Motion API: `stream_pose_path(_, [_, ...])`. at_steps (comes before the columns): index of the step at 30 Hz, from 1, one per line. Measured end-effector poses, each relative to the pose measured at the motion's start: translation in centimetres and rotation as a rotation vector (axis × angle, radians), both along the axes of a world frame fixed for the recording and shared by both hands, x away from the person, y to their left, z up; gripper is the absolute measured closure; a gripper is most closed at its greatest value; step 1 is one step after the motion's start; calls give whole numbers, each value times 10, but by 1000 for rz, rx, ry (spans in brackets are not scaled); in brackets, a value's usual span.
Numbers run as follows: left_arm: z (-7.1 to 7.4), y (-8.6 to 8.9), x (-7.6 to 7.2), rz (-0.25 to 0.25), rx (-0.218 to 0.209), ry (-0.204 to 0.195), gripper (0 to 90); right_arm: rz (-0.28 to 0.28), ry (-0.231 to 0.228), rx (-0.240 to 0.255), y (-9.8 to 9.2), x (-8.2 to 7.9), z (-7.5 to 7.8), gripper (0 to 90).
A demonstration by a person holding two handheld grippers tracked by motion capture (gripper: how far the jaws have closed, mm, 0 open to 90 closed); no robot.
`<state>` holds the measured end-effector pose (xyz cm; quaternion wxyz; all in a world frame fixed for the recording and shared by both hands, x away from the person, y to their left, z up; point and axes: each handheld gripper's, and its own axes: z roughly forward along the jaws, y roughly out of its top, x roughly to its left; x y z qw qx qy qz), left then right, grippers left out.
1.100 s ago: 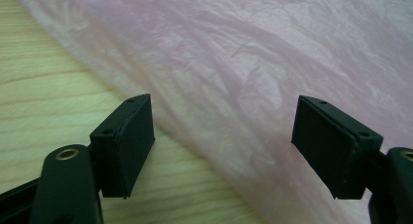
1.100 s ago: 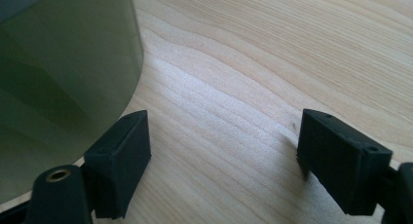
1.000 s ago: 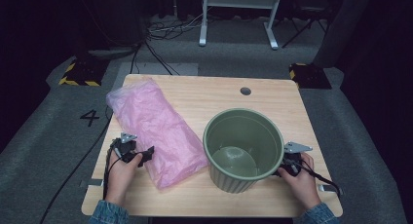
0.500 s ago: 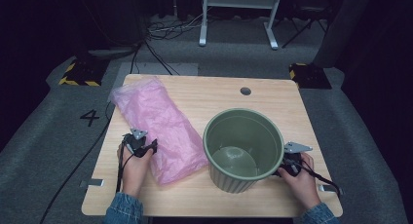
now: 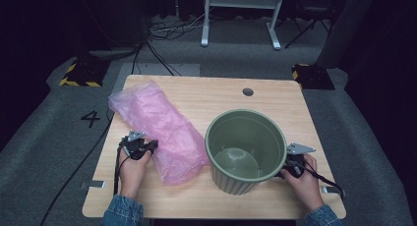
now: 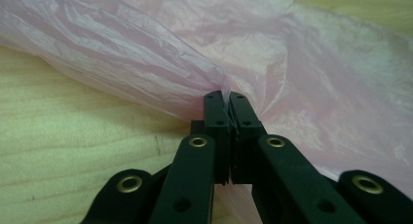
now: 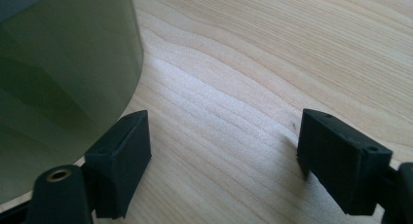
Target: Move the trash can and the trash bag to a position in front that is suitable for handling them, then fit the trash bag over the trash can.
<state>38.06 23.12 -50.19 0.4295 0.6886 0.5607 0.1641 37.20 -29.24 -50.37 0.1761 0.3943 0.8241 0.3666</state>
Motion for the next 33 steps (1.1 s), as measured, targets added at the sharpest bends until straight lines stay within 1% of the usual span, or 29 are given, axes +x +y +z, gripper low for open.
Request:
stream_pose_path(1, [2,1,-1,4,-1,-19,890,0,0,0,0,0,0,202])
stream_pose_path(2, [3,3,-2,4,-2,-31,891,0,0,0,0,0,0,203])
stream_pose_path(7, [11,11,-7,10,-31,-96,893,0,0,4,-1,0,0,226])
stream_pose_path(10, [15,14,-10,2,-44,-117,894,-1,-7,9,-4,0,0,281])
stream_pose_path(12, [17,16,-12,1,-50,-134,894,-2,8,25,-7,2,2,308])
stream_pose_path(15, [21,19,-14,-1,-72,-153,894,-7,-1,60,-9,5,7,330])
stream_pose_path(16, [23,20,-14,0,-76,-161,894,-10,-1,79,-10,6,9,331])
stream_pose_path(19, [27,21,-16,-2,-85,-175,894,-15,-15,61,-9,9,13,334])
stream_pose_path(21, [29,21,-17,-6,-88,-177,894,-8,-17,57,-6,9,15,335])
stream_pose_path(23, [32,22,-19,-7,-98,-187,894,9,-23,49,-3,9,16,339])
stream_pose_path(25, [35,22,-20,-9,-97,-199,894,20,-13,66,0,7,15,345])
stream_pose_path(28, [41,23,-21,-9,-94,-214,894,29,-2,57,3,5,11,341])
stream_pose_path(31, [47,26,-23,-10,-89,-225,894,49,10,73,8,3,8,343])
stream_pose_path(32, [49,26,-23,-11,-94,-230,894,54,10,77,9,2,7,369])
stream_pose_path(33, [51,27,-25,-13,-98,-234,894,60,8,74,10,2,7,373])
